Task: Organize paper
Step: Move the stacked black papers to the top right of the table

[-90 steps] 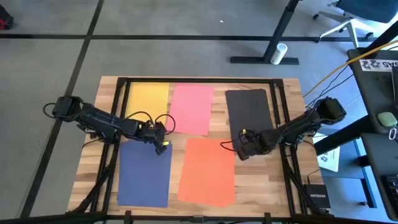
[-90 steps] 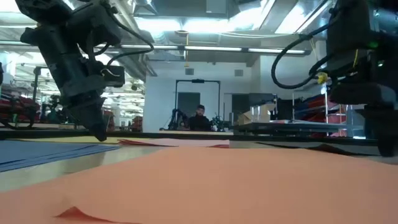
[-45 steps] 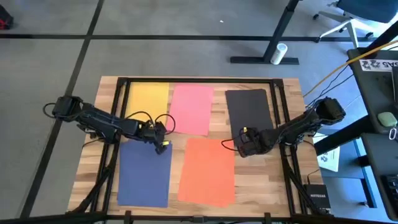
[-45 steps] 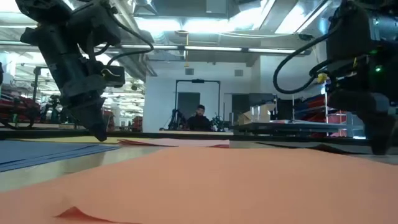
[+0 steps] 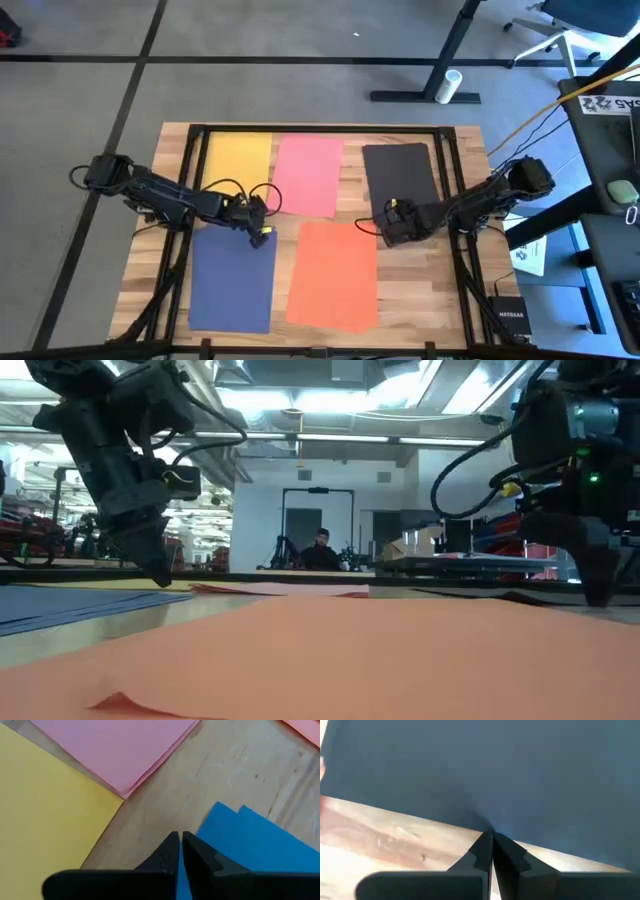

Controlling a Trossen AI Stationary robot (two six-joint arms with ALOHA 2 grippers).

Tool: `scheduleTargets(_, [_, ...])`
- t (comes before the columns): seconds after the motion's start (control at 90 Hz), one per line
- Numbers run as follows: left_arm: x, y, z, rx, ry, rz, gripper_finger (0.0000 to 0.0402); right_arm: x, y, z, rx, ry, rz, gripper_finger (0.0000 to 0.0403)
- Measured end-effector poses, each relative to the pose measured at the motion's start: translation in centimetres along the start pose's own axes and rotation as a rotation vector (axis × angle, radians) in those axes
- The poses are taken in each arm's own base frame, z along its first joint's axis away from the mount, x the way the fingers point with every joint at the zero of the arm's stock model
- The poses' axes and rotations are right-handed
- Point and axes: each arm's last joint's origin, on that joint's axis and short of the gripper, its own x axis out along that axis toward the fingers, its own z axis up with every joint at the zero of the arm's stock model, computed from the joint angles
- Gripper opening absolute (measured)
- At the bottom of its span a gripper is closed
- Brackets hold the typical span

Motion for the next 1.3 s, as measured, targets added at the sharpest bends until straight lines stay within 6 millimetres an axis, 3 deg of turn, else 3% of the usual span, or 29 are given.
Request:
scheduleTargets(1.1, [0.0, 0.0, 0.0, 0.043, -0.001, 0.000, 0.0008, 0.2, 0.1, 1.3, -0.010, -0.011, 0.024, 0.0000])
scheduleTargets(1.3, [-0.4, -0.9, -0.2, 0.201, -0.007, -0.027, 0.0008, -2.0, 1.2, 1.9, -0.063, -0.082, 0.117, 0.0000])
